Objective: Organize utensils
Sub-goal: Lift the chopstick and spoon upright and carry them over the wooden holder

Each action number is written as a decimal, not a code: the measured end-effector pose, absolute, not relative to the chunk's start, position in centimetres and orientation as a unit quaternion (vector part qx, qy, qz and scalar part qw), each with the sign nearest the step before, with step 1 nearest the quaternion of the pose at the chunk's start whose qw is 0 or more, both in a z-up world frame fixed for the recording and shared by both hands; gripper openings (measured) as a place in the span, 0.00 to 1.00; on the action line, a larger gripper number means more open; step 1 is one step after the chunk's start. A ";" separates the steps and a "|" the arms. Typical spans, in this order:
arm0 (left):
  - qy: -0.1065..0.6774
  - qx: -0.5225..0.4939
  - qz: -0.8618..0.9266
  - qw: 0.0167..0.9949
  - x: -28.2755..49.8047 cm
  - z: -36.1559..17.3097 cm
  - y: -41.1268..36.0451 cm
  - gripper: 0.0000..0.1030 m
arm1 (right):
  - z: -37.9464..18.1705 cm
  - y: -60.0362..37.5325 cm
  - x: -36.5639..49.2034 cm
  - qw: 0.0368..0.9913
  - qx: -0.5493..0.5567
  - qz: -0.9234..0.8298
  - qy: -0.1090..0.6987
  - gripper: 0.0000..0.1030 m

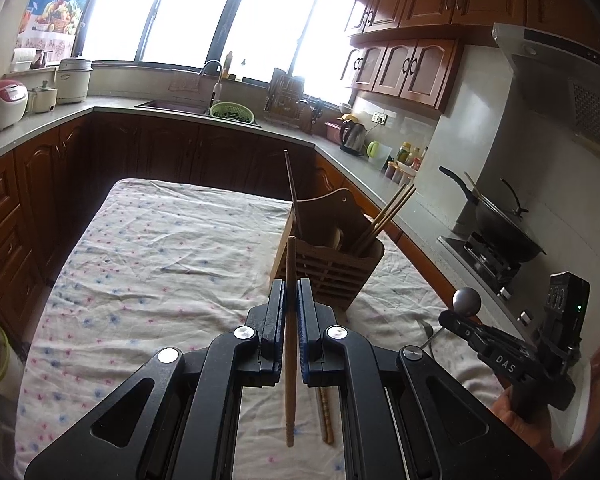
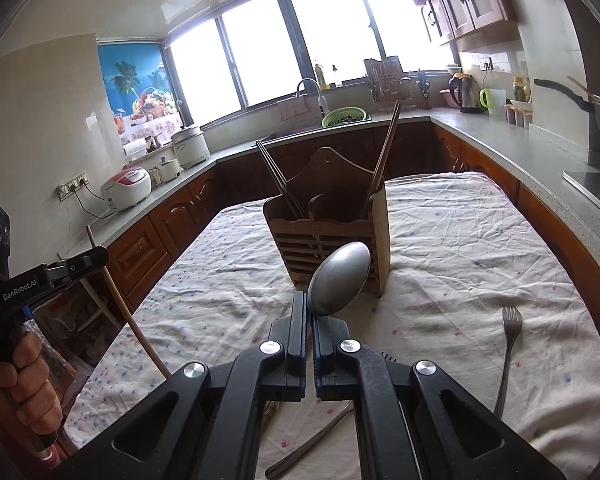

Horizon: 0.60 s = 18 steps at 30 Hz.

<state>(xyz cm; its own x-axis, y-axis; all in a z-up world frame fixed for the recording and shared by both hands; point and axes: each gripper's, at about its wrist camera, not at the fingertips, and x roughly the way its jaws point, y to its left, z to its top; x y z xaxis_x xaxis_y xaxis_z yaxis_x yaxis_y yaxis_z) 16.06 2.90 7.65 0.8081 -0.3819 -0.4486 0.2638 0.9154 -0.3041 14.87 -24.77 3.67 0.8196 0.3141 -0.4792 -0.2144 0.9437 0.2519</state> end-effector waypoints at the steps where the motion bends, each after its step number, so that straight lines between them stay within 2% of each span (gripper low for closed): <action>1: 0.255 -0.113 -0.171 0.945 16.2 7.8 2.8 0.05 | 3.8 -24.9 15.0 0.950 0.093 0.137 0.264 0.02; 18: 0.224 -0.105 -0.184 0.951 18.8 10.2 1.5 0.05 | 6.0 -26.1 17.2 0.960 0.083 0.121 0.238 0.02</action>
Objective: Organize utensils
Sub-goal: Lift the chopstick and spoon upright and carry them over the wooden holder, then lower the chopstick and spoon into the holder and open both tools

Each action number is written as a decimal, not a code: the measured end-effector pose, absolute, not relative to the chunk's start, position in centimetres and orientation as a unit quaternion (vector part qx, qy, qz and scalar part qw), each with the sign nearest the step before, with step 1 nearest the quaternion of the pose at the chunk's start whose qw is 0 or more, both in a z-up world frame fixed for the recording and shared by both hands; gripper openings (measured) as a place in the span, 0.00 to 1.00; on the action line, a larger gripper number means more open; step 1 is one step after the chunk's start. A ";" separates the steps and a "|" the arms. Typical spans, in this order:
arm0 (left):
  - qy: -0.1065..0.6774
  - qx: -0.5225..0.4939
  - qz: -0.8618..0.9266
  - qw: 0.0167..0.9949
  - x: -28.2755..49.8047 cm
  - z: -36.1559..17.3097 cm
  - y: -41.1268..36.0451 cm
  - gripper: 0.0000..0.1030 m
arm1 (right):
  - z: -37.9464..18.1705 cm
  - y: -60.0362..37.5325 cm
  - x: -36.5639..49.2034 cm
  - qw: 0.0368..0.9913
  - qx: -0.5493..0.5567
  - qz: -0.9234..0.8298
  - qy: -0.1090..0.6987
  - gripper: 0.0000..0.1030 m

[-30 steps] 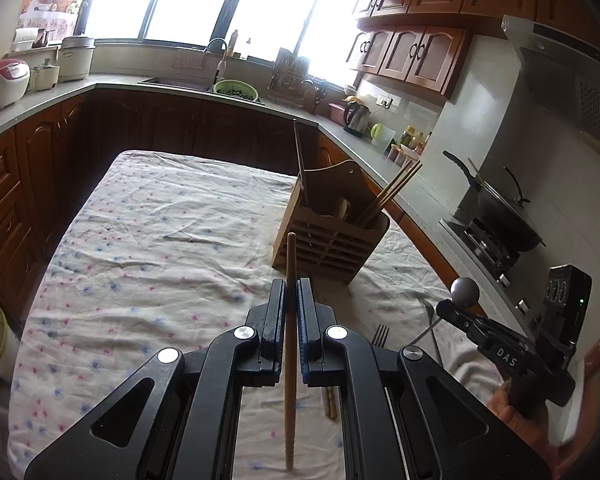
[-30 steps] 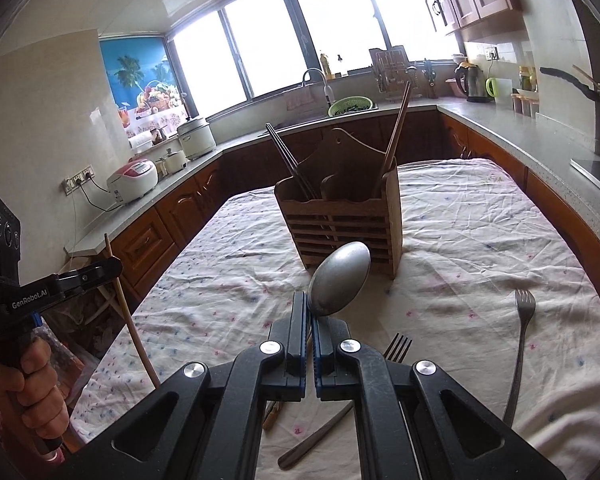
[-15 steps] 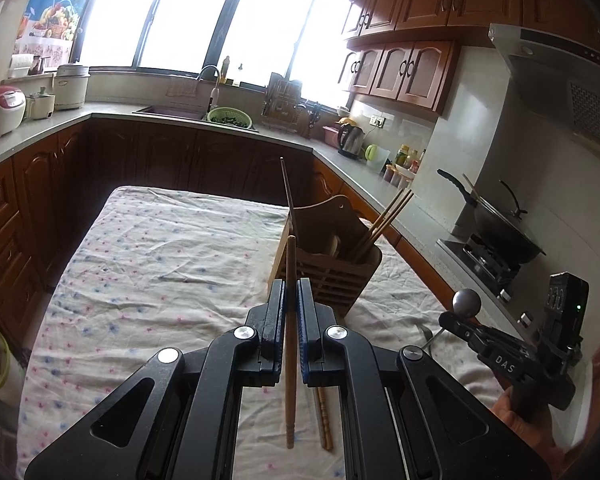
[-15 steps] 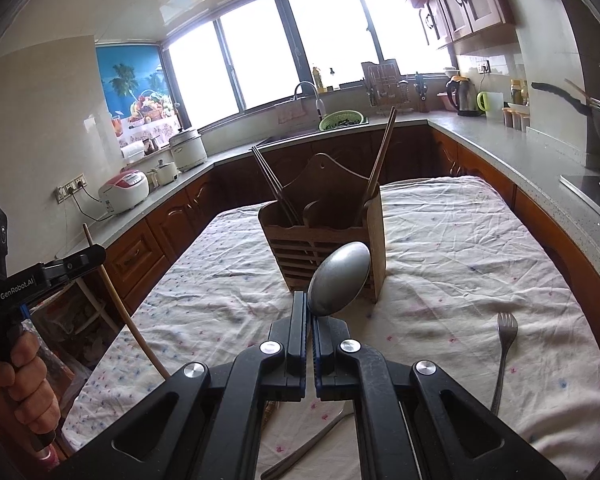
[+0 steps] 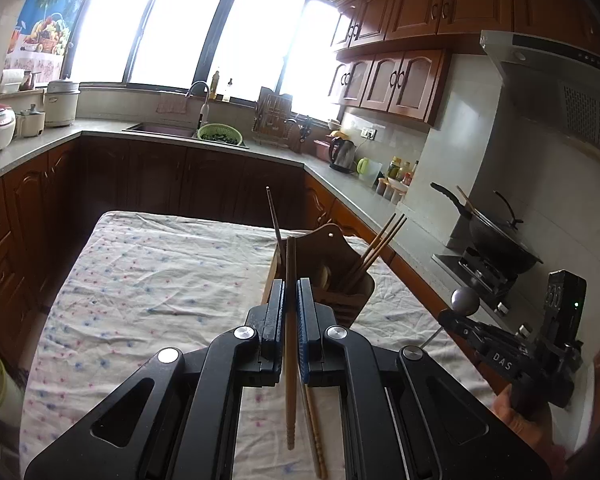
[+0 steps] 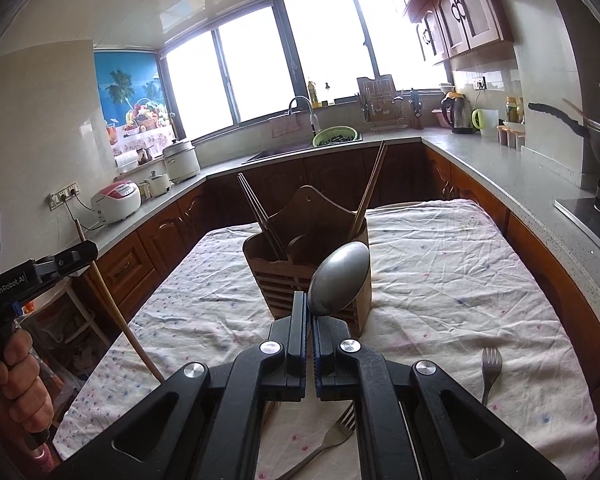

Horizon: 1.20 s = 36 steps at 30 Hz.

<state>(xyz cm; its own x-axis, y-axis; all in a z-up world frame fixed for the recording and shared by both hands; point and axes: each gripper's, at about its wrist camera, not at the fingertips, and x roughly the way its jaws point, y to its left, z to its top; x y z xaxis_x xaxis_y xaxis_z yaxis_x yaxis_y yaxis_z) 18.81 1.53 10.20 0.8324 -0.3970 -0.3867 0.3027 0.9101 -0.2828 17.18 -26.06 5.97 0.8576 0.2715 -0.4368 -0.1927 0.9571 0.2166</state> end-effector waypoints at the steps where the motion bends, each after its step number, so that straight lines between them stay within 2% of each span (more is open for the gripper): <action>1: 0.222 -0.105 -0.185 0.951 19.1 10.4 1.4 0.05 | 6.2 -26.2 17.4 0.961 0.082 0.120 0.235 0.02; 12: 0.164 -0.094 -0.191 0.963 22.8 14.9 -0.1 0.05 | 9.6 -27.1 20.8 0.975 0.066 0.101 0.189 0.02; 22: 0.117 -0.124 -0.186 0.968 28.2 18.4 -1.4 0.05 | 12.1 -26.4 24.1 0.987 0.013 0.073 0.141 0.02; 28: 0.121 -0.137 -0.164 0.969 31.7 17.1 -2.3 0.05 | 12.0 -24.9 26.1 0.989 -0.023 0.071 0.129 0.02; 36: 0.147 -0.159 -0.143 0.966 34.6 12.2 -2.6 0.05 | 9.1 -24.5 28.1 0.986 -0.028 0.073 0.147 0.02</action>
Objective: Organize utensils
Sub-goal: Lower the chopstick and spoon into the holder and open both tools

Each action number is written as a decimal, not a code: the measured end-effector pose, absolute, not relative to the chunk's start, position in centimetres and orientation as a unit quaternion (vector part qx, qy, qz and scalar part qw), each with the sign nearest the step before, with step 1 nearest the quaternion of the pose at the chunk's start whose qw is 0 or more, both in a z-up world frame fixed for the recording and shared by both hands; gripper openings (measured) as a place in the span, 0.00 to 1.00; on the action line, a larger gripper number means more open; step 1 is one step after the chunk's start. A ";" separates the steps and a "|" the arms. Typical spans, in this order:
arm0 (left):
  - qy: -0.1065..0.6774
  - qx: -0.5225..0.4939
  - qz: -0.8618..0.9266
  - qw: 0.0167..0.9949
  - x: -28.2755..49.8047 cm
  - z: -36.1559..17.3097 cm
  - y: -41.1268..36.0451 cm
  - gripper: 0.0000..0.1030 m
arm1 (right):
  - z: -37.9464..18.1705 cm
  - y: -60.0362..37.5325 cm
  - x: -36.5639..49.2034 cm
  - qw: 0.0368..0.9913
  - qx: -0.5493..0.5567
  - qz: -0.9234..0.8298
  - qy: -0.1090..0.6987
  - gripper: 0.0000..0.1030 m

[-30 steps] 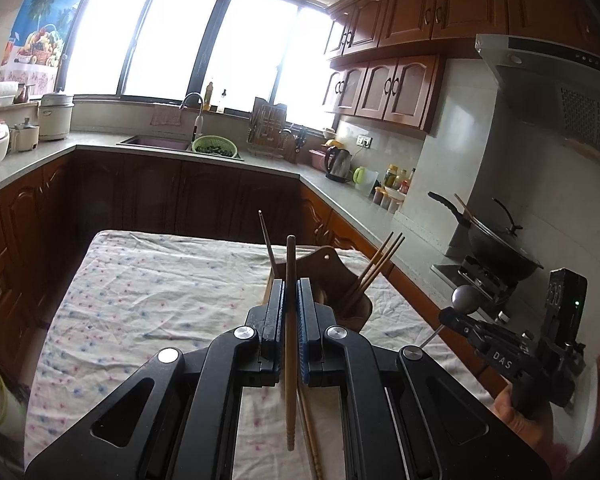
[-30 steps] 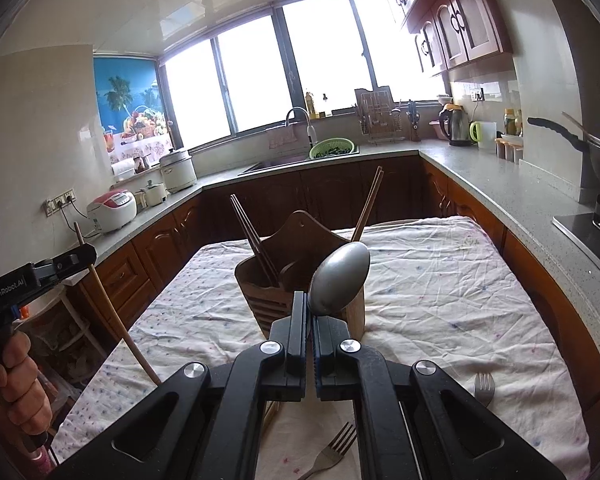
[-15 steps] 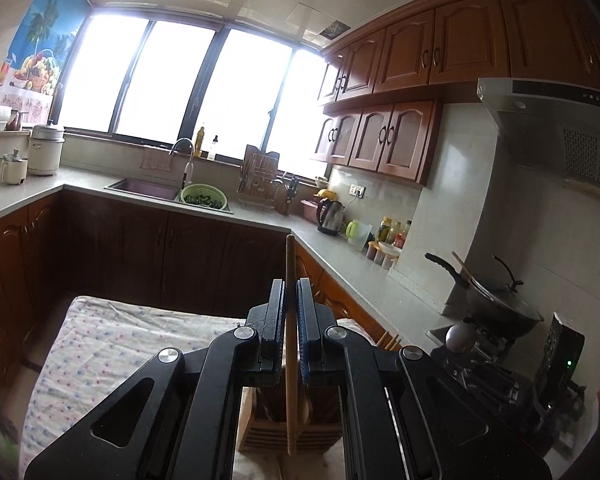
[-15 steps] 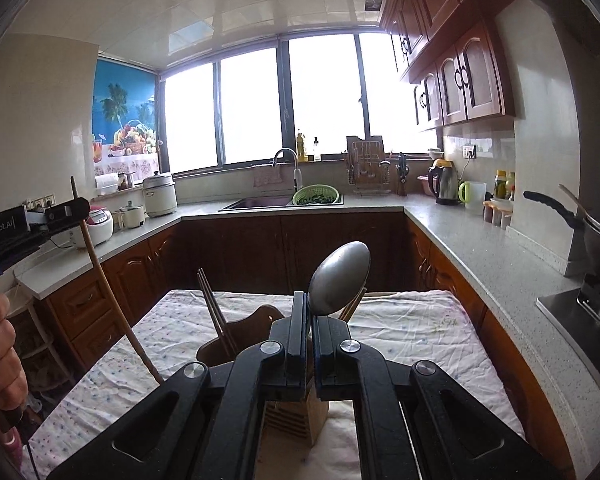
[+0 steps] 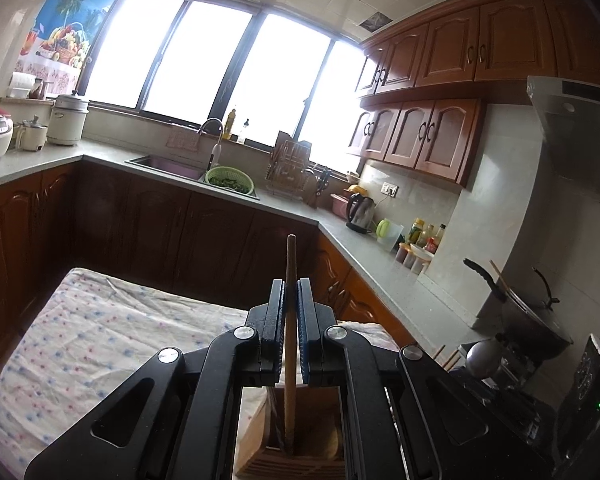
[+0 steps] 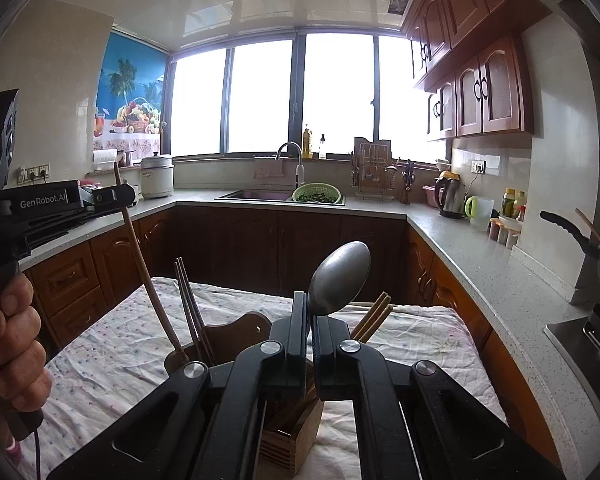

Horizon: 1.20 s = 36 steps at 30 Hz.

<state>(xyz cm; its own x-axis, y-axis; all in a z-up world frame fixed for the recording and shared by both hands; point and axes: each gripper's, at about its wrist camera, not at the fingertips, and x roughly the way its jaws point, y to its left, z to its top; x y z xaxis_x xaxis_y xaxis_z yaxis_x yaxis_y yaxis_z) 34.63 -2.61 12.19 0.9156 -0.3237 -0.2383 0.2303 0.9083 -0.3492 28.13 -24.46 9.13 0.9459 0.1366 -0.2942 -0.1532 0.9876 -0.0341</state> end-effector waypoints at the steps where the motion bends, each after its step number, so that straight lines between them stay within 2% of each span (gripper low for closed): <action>1: 0.148 -0.157 -0.145 0.966 34.7 11.7 -2.7 0.05 | 8.8 -24.4 28.3 0.985 -0.028 0.074 0.150 0.02; 13: 0.192 -0.113 -0.145 0.964 35.5 7.3 -4.5 0.05 | 4.7 -24.4 30.6 0.971 -0.007 0.101 0.215 0.02; 21: 0.192 -0.102 -0.148 0.965 35.5 7.1 -4.5 0.05 | 3.0 -25.2 31.8 0.959 0.025 0.117 0.258 0.02; 36: 0.209 -0.097 -0.147 0.962 35.5 6.1 -5.1 0.07 | 2.8 -26.2 31.9 0.953 0.066 0.119 0.269 0.03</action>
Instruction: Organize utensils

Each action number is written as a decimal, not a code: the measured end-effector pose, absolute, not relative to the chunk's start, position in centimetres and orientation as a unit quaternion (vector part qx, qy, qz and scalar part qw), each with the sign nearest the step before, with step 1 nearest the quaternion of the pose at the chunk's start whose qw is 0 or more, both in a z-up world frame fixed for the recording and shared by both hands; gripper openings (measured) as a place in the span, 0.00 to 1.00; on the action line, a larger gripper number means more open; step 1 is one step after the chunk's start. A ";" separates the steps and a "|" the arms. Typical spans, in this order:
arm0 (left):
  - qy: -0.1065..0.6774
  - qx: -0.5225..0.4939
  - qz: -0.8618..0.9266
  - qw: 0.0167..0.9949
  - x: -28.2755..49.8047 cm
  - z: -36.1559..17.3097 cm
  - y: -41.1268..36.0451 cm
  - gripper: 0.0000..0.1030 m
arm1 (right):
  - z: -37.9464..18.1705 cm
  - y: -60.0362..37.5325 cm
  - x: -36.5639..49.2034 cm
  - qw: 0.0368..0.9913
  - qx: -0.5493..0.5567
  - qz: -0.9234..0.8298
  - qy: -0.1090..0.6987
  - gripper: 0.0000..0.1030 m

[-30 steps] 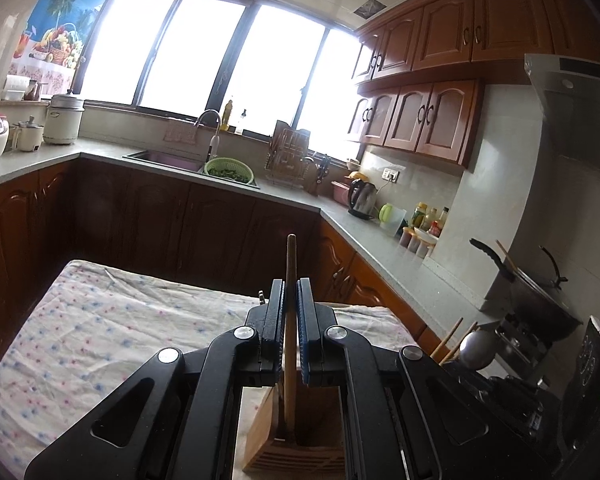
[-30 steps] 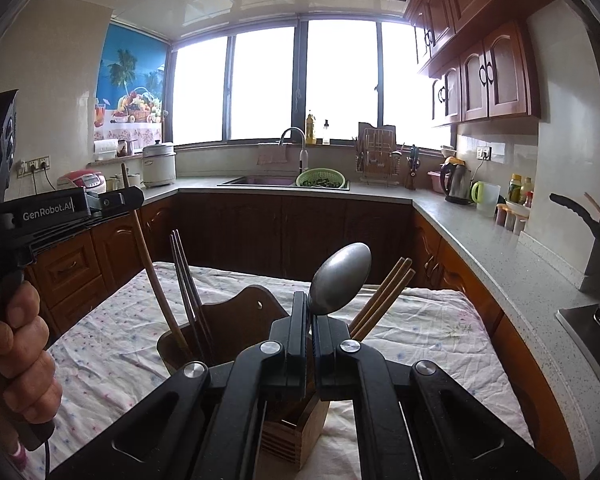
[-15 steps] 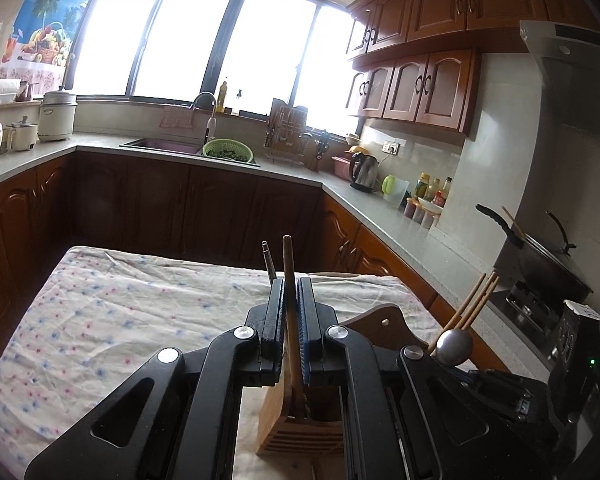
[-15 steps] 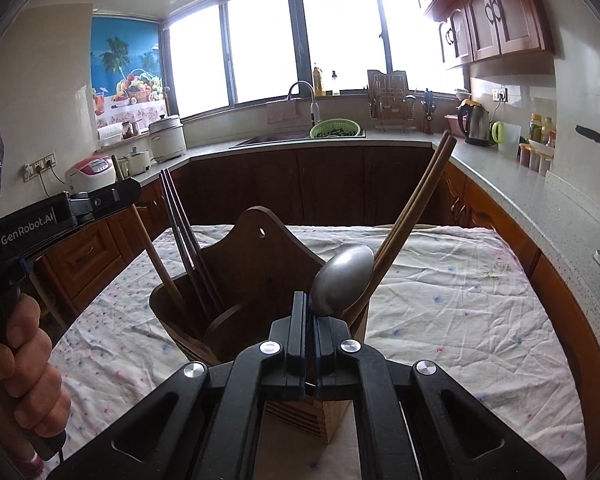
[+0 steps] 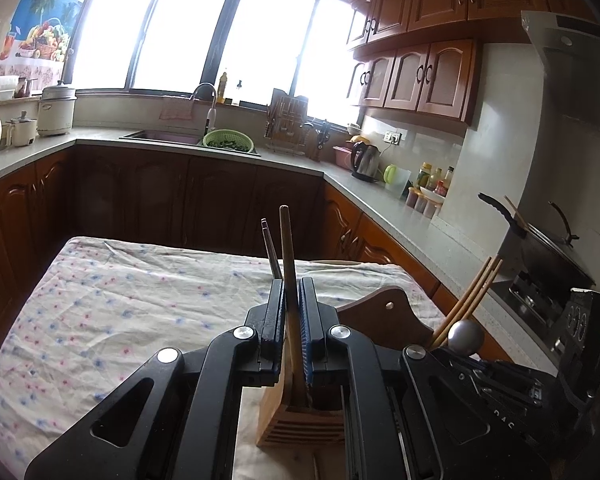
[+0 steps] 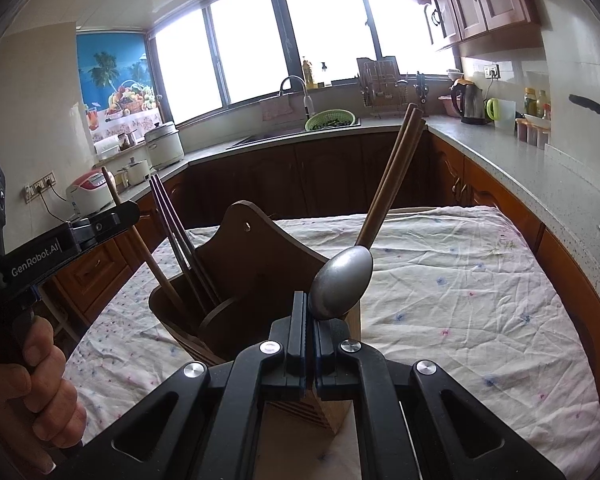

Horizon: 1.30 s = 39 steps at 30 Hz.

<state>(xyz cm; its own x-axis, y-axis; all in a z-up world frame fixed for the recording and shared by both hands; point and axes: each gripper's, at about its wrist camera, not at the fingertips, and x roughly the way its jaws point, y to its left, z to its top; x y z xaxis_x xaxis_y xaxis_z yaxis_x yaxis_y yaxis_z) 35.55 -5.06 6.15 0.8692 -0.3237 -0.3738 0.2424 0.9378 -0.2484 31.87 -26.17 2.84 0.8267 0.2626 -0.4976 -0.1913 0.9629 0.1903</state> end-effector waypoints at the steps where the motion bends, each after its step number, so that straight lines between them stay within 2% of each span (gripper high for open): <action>1: 0.211 -0.098 -0.148 0.961 35.6 6.1 -5.0 0.07 | 2.9 -26.2 31.9 0.953 0.067 0.119 0.269 0.03; 22: 0.224 -0.098 -0.145 0.959 35.1 5.8 -4.4 0.13 | 3.3 -26.6 30.8 0.958 0.060 0.095 0.263 0.11; 24: 0.226 -0.099 -0.143 0.958 35.2 5.8 -4.3 0.19 | 3.6 -26.6 30.5 0.960 0.058 0.091 0.257 0.13; 26: 0.228 -0.103 -0.142 0.958 35.2 5.7 -4.2 0.24 | 3.7 -26.8 30.4 0.961 0.062 0.092 0.255 0.20; 28: 0.231 -0.105 -0.141 0.957 35.2 5.6 -4.0 0.26 | 3.6 -27.1 30.5 0.960 0.066 0.091 0.257 0.22; 30: 0.232 -0.107 -0.140 0.957 35.1 5.6 -3.9 0.41 | 3.5 -27.3 30.4 0.959 0.071 0.090 0.258 0.25; 32: 0.228 -0.107 -0.136 0.958 34.9 5.7 -3.8 0.47 | 3.4 -27.6 30.3 0.959 0.077 0.088 0.258 0.35; 34: 0.231 -0.106 -0.135 0.958 34.7 5.6 -3.7 0.51 | 3.5 -27.8 30.1 0.959 0.081 0.087 0.256 0.37; 36: 0.231 -0.108 -0.132 0.958 34.5 5.6 -3.5 0.62 | 3.5 -27.8 29.8 0.960 0.082 0.086 0.254 0.42; 38: 0.231 -0.106 -0.128 0.959 34.0 5.6 -3.2 0.69 | 3.6 -28.0 29.6 0.961 0.085 0.085 0.250 0.60; 39: 0.233 -0.105 -0.124 0.959 33.8 5.6 -3.1 0.78 | 3.7 -28.0 29.4 0.961 0.087 0.083 0.248 0.66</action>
